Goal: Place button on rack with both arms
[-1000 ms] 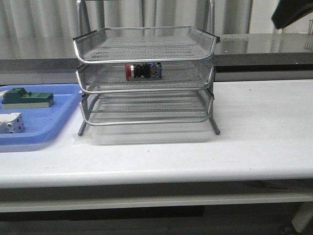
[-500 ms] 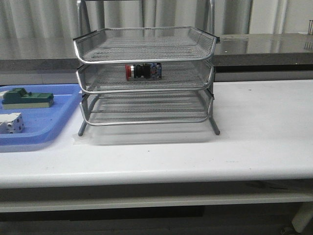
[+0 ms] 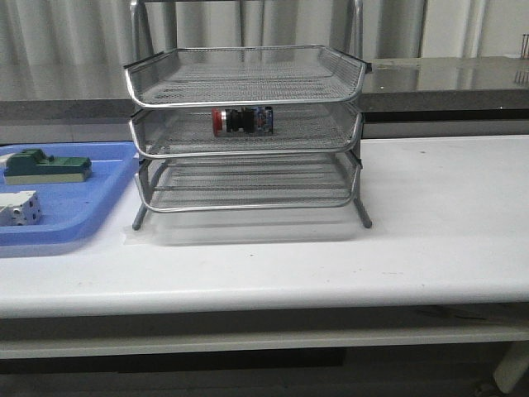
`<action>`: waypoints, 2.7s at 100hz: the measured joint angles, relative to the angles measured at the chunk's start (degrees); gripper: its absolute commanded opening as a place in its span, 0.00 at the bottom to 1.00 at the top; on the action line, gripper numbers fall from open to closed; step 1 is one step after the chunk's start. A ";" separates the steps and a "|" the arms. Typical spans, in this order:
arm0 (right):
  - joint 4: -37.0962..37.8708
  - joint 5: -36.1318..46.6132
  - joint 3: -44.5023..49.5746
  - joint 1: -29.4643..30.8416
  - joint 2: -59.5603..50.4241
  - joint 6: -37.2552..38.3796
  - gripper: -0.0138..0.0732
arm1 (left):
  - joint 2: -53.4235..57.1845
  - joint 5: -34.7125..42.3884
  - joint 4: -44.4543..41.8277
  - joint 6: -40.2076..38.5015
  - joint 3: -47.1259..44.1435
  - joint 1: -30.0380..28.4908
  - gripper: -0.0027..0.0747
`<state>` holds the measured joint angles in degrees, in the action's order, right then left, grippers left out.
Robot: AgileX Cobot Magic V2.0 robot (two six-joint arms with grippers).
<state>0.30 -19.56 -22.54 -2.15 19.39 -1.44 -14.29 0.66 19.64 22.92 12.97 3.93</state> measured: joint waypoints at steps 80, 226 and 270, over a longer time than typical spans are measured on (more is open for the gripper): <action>0.10 -0.09 0.00 0.00 0.00 0.00 0.09 | 0.00 0.00 0.00 0.00 0.00 0.00 0.01; -0.85 18.87 24.07 -4.42 -20.06 9.96 0.09 | 0.00 0.03 0.00 0.00 0.00 0.00 0.01; 0.22 17.96 24.07 -4.42 -20.06 9.96 0.09 | 0.00 0.03 0.00 0.00 0.00 0.00 0.01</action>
<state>0.52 -1.61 1.53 -6.57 -0.67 8.51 -14.29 0.69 19.64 22.92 12.97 3.93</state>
